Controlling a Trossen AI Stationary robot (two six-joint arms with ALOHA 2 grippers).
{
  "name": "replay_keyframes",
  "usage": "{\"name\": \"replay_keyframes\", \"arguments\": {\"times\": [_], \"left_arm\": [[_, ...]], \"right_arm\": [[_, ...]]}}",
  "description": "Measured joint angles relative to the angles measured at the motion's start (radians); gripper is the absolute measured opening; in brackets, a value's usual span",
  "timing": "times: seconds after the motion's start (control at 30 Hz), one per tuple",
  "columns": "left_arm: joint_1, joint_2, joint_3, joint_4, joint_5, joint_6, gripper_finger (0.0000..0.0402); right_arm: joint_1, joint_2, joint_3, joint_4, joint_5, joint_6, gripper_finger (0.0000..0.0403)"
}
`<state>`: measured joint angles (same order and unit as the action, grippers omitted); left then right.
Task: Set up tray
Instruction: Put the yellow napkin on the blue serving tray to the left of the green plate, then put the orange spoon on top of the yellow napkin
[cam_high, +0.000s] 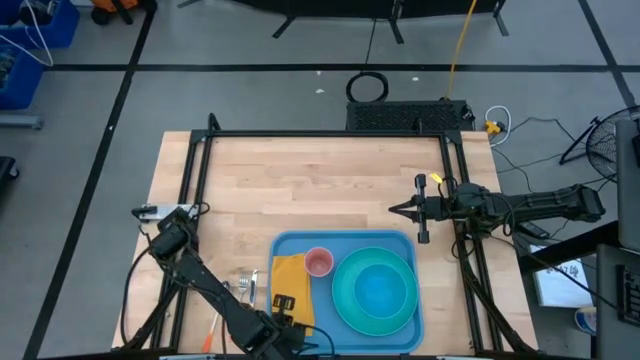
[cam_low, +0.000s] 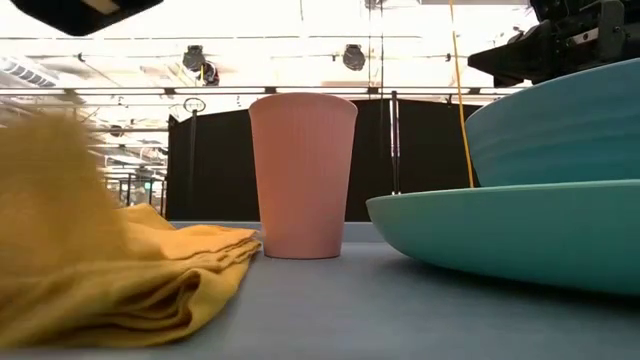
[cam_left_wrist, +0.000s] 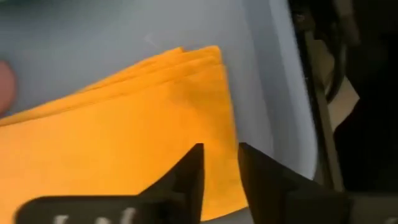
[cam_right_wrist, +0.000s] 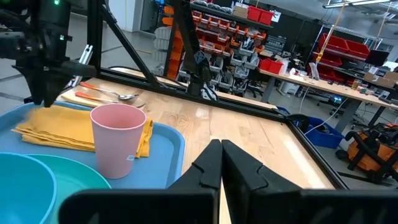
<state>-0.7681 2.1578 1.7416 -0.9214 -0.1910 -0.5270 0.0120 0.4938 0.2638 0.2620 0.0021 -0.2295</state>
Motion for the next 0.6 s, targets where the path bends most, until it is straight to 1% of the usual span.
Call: {"name": "replay_keyframes", "arguments": {"times": [0.17, 0.23, 0.3, 0.37, 0.47, 0.53, 0.6], "left_arm": [[0.000, -0.045, -0.001, -0.043, -0.032, -0.024, 0.0149], [0.001, -0.064, 0.000, -0.094, -0.053, -0.056, 0.0156], [-0.001, -0.084, 0.000, -0.145, -0.093, -0.072, 0.0154], [-0.013, -0.113, 0.000, -0.186, -0.165, -0.083, 0.0140], [-0.036, -0.158, -0.012, -0.217, -0.276, -0.106, 0.0106], [-0.051, -0.203, -0.048, -0.234, -0.333, -0.160, 0.0075], [-0.062, -0.274, -0.117, -0.235, -0.389, -0.242, 0.0040]], "right_arm": [[0.000, 0.000, 0.000, 0.000, 0.000, 0.000, 0.0000], [0.000, 0.000, 0.000, 0.001, 0.000, -0.001, 0.0000], [0.000, 0.000, 0.000, 0.001, 0.000, -0.009, 0.0000], [0.000, 0.000, 0.000, 0.001, 0.000, -0.021, 0.0000], [0.000, 0.000, 0.000, 0.004, 0.000, -0.026, 0.0000], [0.000, 0.000, 0.000, 0.007, 0.000, -0.033, 0.0000], [0.000, 0.000, 0.000, 0.007, 0.000, -0.048, 0.0000]]}}
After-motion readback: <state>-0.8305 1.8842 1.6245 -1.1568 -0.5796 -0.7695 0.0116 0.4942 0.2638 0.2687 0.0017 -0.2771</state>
